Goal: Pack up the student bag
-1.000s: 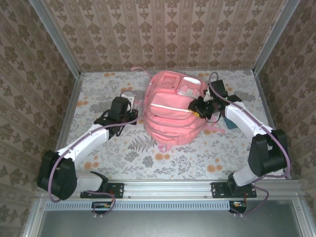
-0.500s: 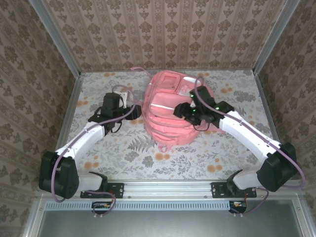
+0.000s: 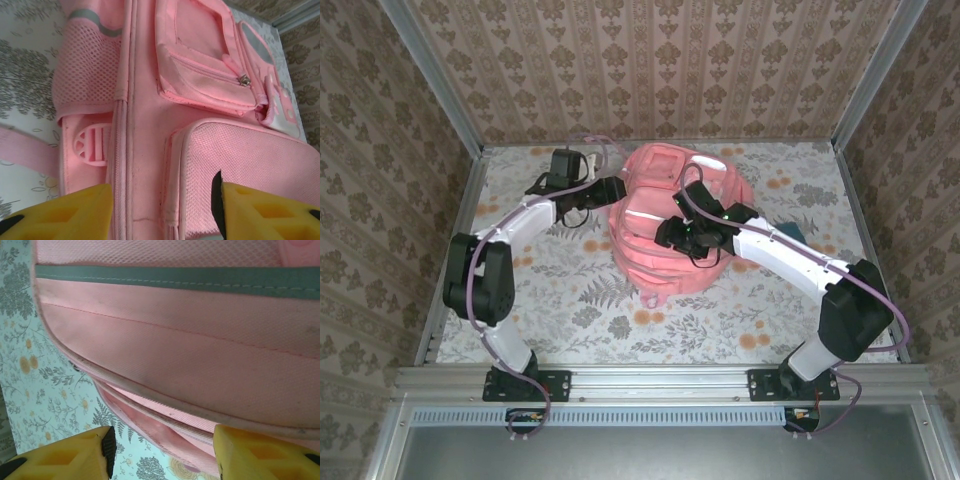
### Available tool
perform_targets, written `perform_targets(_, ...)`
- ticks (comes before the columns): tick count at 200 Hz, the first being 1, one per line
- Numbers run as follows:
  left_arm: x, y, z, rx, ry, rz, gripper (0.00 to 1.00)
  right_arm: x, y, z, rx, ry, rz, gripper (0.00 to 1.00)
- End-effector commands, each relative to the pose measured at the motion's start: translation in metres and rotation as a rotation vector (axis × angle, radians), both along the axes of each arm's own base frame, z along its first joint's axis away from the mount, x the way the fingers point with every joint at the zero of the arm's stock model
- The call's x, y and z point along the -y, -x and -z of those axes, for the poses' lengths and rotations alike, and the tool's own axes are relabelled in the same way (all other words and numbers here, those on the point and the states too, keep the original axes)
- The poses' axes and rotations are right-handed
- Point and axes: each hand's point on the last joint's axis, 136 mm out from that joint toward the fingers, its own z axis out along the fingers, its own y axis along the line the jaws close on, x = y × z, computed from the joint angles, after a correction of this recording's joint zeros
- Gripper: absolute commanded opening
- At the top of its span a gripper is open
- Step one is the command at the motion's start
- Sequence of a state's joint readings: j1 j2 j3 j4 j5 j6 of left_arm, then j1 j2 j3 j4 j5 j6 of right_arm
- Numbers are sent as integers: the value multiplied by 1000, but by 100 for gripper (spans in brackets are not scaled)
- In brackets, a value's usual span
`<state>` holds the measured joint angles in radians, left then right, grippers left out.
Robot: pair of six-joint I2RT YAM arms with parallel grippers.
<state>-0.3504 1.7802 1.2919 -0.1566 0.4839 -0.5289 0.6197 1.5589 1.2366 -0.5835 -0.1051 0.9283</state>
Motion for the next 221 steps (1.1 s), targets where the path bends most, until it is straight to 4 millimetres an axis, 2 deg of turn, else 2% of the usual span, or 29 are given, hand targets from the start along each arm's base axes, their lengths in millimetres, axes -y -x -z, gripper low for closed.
perform_targets(1, 20, 9, -1, -62, 41, 74, 56, 15, 2, 13, -26, 33, 41, 54)
perform_targets(69, 38, 19, 24, -140, 4, 135, 36, 33, 2, 29, -56, 47, 67, 52)
perform_targets(111, 40, 34, 22, -137, -1, 153, 0, 47, -1, 28, -51, 51, 88, 51)
perform_targets(139, 35, 52, 18, -121, -3, 138, 0, 55, -2, 22, -40, 50, 90, 50)
perform_targets(166, 19, 75, 19, -118, -12, 78, 0, 61, -1, 16, -30, 33, 94, 50)
perform_targets(169, 27, 85, 18, -118, -12, 99, 0, 61, -1, 15, -27, 31, 93, 50)
perform_targets(184, 27, 99, 18, -126, -8, 91, 0, 61, -1, 13, -25, 16, 88, 50)
perform_targets(206, 18, 106, 13, -123, -22, 58, 35, 59, 0, 10, -26, -10, 83, 51)
perform_targets(221, 7, 108, 8, -114, -65, 32, 48, 56, -1, 8, -26, -29, 82, 52)
